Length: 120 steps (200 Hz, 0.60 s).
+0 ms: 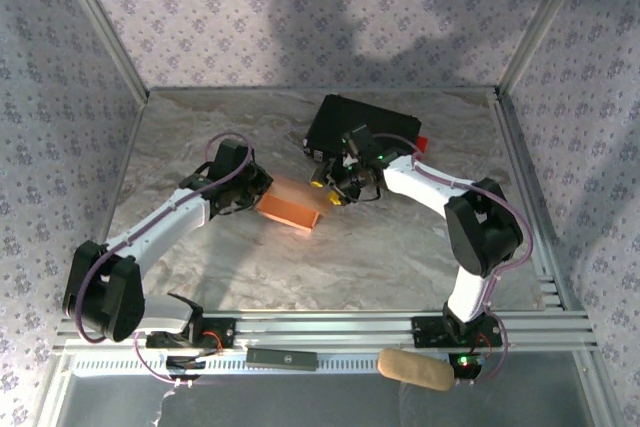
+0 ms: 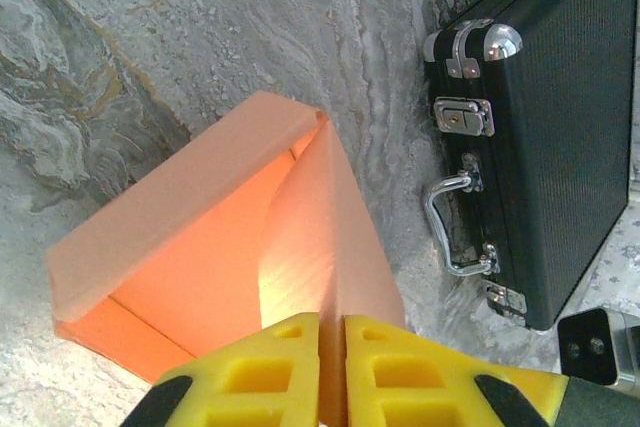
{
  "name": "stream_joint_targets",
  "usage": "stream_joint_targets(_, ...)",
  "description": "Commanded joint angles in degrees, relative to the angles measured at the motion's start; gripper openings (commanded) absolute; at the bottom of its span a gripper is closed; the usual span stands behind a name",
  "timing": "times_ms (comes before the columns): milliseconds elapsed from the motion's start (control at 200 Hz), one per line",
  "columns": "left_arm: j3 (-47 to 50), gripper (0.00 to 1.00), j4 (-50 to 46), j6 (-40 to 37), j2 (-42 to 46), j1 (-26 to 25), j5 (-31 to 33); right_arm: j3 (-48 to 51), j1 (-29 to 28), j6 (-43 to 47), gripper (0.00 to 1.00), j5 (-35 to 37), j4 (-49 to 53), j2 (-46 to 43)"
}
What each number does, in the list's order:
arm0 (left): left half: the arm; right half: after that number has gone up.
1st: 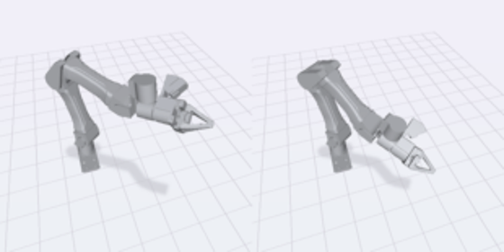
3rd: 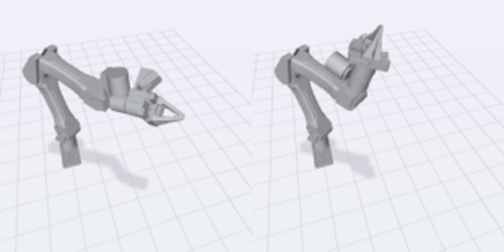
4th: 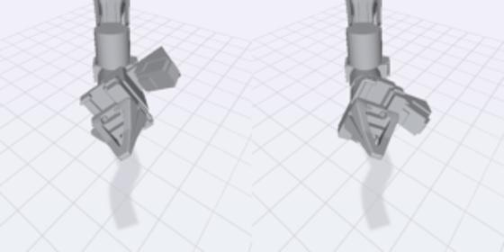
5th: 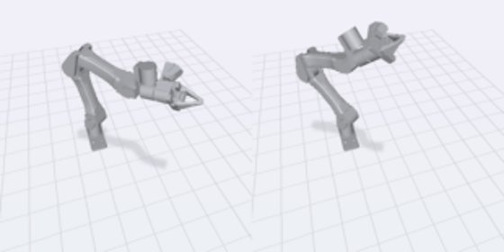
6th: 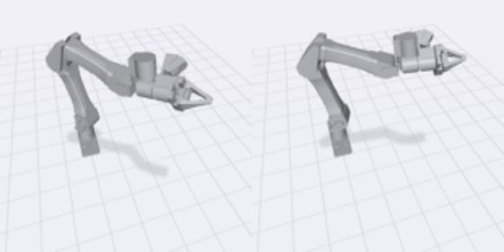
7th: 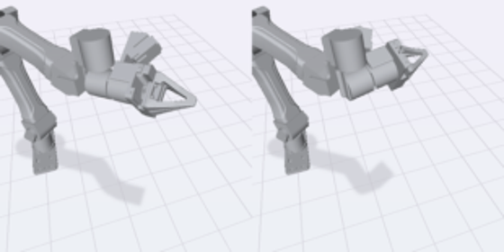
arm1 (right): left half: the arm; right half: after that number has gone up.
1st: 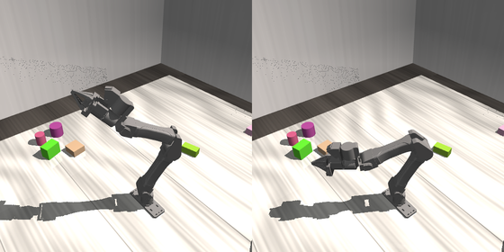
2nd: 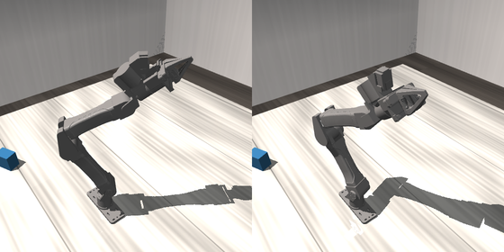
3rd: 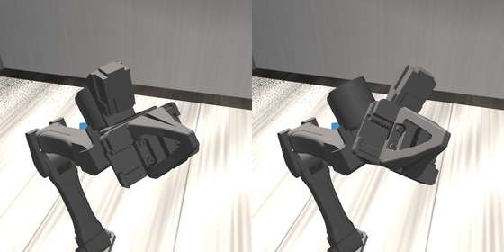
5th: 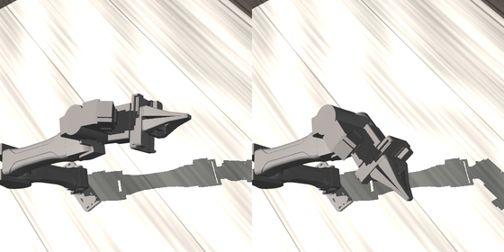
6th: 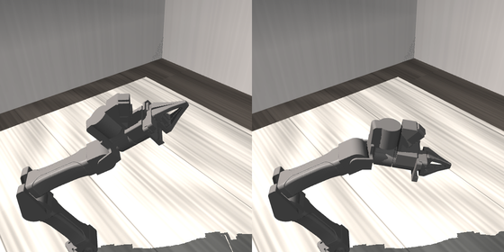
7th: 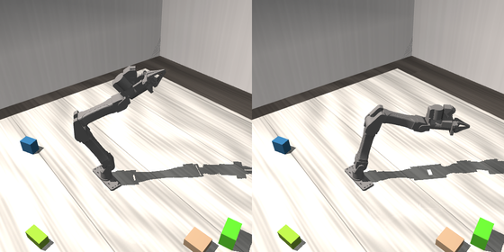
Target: Fold the paper box
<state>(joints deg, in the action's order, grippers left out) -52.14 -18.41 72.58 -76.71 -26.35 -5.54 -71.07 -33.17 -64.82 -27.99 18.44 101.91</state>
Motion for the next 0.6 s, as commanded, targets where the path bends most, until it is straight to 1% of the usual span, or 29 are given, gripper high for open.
stream_joint_targets(0, -2.68, 0.06, -0.77, 1.25, 1.55, 0.33, -0.62, 0.23, -0.41, -3.38, 0.54, -1.72, -1.58, -0.87)
stream_joint_targets(105, -3.75, 0.0, -2.0, 0.99, 2.51, 0.34, -0.37, 0.53, -0.43, -3.36, 0.53, -0.74, -0.33, -2.66)
stream_joint_targets(260, -3.99, 0.0, -2.94, 1.42, 4.34, 0.53, -0.05, 2.18, 0.65, -0.77, 0.53, 3.35, 4.05, -6.87)
stream_joint_targets(400, -4.02, 0.0, -3.29, 1.95, 6.15, 0.64, 0.0, 2.25, 1.75, 0.66, 0.53, 3.99, 5.53, -9.14)
stream_joint_targets(435, -4.11, 0.0, -3.55, 1.96, 6.54, 0.61, 0.18, 2.25, 1.7, 0.72, 0.54, 3.84, 5.52, -9.43)
stream_joint_targets(465, -4.21, 0.0, -3.76, 1.87, 6.78, 0.61, 0.33, 4.12, 1.61, 0.67, 0.53, 3.72, 5.42, -9.6)
stream_joint_targets(595, -4.55, 0.0, -4.28, 1.52, 6.91, 0.67, 0.06, 3.59, 1.09, 0.45, 0.53, 3.26, 5.04, -9.23)
